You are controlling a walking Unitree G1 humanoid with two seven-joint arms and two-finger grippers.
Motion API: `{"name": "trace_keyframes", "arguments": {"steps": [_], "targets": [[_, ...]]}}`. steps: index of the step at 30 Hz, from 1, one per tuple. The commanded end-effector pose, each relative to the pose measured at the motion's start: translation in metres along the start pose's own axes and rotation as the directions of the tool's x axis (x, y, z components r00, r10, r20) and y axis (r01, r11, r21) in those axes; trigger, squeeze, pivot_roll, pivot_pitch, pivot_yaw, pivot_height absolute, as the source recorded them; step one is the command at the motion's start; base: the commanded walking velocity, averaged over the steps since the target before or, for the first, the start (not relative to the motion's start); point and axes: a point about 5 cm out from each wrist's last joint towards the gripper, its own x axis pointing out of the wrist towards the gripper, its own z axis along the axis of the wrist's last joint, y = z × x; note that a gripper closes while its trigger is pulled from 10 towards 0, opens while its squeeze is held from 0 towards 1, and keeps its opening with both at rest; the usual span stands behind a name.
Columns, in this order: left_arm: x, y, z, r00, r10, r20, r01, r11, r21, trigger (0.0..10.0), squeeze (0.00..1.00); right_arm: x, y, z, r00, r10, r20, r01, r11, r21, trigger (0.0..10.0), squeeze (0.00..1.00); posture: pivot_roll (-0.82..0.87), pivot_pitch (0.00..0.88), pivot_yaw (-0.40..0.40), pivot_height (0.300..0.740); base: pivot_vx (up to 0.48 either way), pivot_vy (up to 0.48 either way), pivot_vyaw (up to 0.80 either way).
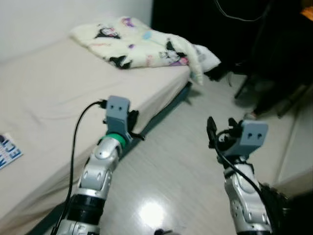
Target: Clean up the room
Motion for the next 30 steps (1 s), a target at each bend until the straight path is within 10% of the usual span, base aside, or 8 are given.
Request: {"name": "trace_keyframes", "arguments": {"steps": [1, 14, 30], "targets": [[-0.001, -0.005, -0.005, 1.000, -0.016, -0.009, 0.016, 1.000, 0.011, 10.0, 0.00, -0.003, -0.004, -0.002, 1.000, -0.011, -0.012, 0.011, 1.000, -0.004, 10.0, 0.00, -0.10, 0.086, 0.018, 0.740, 0.000, 0.000, -0.80], [-0.011, 0.005, -0.012, 1.000, -0.021, -0.012, 0.022, 0.994, 0.110, 10.0, 0.00, -0.003, -0.009, -0.007, 0.996, 0.090, -0.022, -0.092, 0.974, -0.205, 10.0, 0.00, -0.07, 0.074, 0.013, 0.740, 0.000, 0.000, -0.80], [-0.007, 0.000, -0.009, 1.000, -0.026, 0.015, 0.024, 0.994, 0.111, 10.0, 0.00, 0.002, -0.015, -0.001, 0.999, 0.040, 0.007, -0.039, 0.989, -0.140, 10.0, 0.00, -0.08, 0.057, 0.017, 0.740, 0.000, 0.000, -0.80]]}}
